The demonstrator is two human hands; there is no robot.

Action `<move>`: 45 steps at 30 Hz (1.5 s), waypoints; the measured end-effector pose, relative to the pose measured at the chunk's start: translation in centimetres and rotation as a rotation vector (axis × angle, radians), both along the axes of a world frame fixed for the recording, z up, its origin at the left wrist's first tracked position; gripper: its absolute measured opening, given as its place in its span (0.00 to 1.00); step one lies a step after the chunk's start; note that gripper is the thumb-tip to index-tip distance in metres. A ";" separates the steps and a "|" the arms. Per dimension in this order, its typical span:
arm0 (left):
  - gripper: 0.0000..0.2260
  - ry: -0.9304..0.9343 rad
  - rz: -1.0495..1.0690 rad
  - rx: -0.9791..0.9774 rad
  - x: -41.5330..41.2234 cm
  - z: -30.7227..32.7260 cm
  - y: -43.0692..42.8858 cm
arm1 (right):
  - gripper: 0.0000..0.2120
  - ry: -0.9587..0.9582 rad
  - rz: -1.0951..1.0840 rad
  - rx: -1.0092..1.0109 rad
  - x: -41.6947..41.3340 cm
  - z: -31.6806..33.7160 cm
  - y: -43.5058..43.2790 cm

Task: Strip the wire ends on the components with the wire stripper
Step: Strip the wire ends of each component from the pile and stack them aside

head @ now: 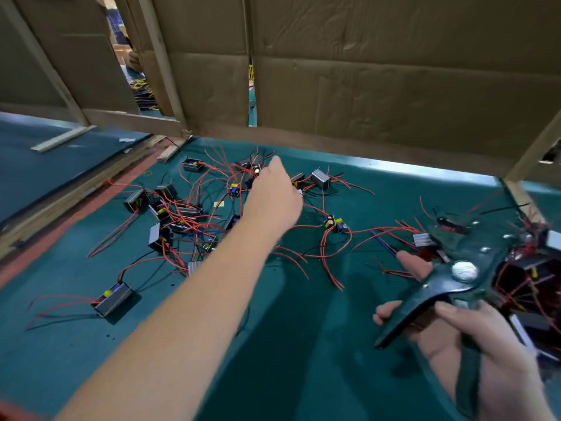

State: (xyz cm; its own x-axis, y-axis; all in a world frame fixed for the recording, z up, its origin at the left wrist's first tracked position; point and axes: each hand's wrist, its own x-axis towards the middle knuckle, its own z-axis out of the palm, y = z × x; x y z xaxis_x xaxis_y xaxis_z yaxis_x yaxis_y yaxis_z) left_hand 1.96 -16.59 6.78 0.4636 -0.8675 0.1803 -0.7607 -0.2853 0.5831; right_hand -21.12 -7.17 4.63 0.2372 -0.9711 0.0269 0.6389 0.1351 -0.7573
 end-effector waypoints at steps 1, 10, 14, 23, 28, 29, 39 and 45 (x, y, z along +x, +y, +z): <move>0.17 -0.039 0.006 0.064 0.9 0.2 -1.0 | 0.29 0.026 0.102 -0.009 -1.7 -0.4 -0.4; 0.11 -0.258 0.105 0.357 9.5 -1.6 -4.7 | 0.29 0.167 0.281 0.017 -1.3 -1.6 -0.2; 0.08 -0.080 0.139 0.020 10.0 -1.6 -4.1 | 0.30 0.197 0.273 0.019 -1.1 -1.3 -0.2; 0.08 0.336 -0.117 -0.453 6.6 2.6 0.4 | 0.28 0.073 0.306 0.090 -1.1 -1.2 -0.9; 0.11 0.628 -0.296 -0.599 1.5 2.2 4.8 | 0.43 -0.077 0.425 0.158 -1.0 -0.4 -1.3; 0.11 0.611 -0.333 -0.606 0.4 1.8 5.5 | 0.41 -0.197 0.473 0.130 -0.8 -0.1 -1.3; 0.10 0.651 -0.541 -0.494 -7.2 -3.0 8.6 | 0.42 -0.107 0.388 0.031 -1.7 0.5 -1.0; 0.13 0.811 -0.513 -0.376 -7.4 -3.7 9.3 | 0.41 -0.042 0.391 0.039 -1.3 -0.1 -1.1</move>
